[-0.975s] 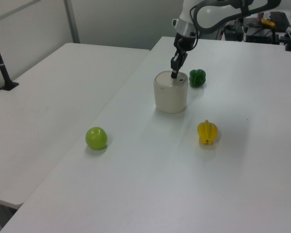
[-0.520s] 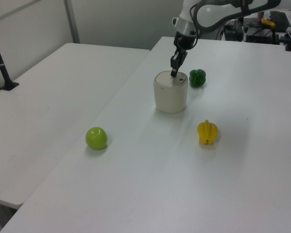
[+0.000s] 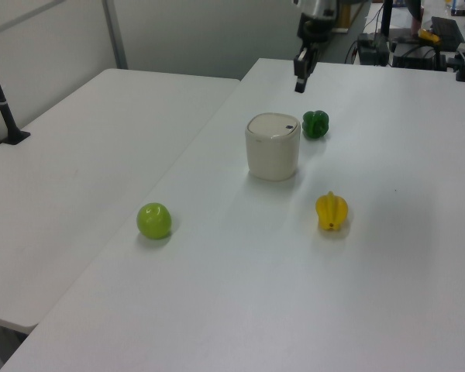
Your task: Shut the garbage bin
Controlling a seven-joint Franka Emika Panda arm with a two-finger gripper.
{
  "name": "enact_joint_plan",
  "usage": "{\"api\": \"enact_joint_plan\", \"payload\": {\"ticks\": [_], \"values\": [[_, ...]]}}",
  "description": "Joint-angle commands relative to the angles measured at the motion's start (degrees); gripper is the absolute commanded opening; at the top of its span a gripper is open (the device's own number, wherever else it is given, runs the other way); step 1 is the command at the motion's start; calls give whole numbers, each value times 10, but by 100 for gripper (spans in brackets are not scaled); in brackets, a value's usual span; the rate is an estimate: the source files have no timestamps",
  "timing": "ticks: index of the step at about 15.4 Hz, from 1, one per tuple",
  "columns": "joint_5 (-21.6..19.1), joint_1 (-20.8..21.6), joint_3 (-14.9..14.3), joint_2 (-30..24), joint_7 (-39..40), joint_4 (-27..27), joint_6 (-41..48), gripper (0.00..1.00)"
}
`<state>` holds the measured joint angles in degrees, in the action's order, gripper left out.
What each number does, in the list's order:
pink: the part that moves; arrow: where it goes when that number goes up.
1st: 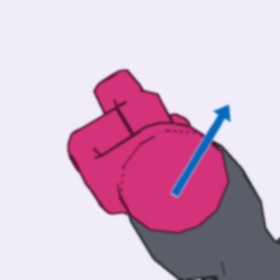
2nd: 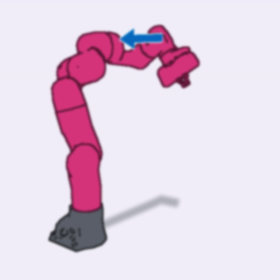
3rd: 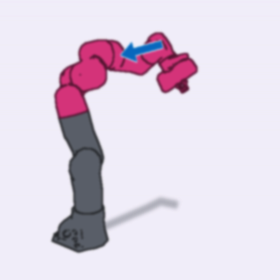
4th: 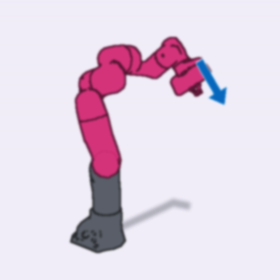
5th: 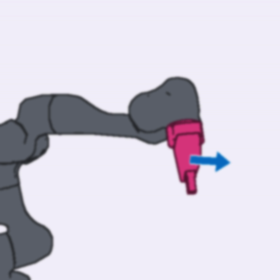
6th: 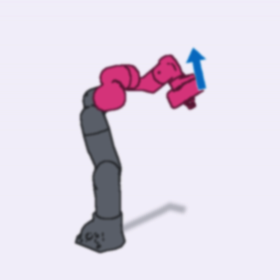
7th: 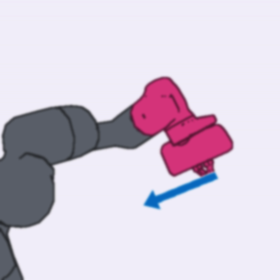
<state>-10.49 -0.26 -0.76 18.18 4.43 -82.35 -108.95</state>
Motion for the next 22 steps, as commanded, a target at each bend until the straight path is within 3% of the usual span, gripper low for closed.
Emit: {"api": "enact_joint_plan", "payload": {"ticks": [1,5,7,9,10,12,17,22], "values": [[21,-3,-6,-41,1,-15,75,0],[30,-24,-5,-80,8,-15,156,1],[30,-33,-5,-100,9,-18,186,10],[34,-33,-5,-125,4,-29,215,45],[45,-28,-4,-139,2,-39,219,99],[65,-28,-2,-160,2,-50,235,100],[65,-47,-3,-187,10,-46,276,100],[65,-51,-5,-183,10,-34,283,100]]}}
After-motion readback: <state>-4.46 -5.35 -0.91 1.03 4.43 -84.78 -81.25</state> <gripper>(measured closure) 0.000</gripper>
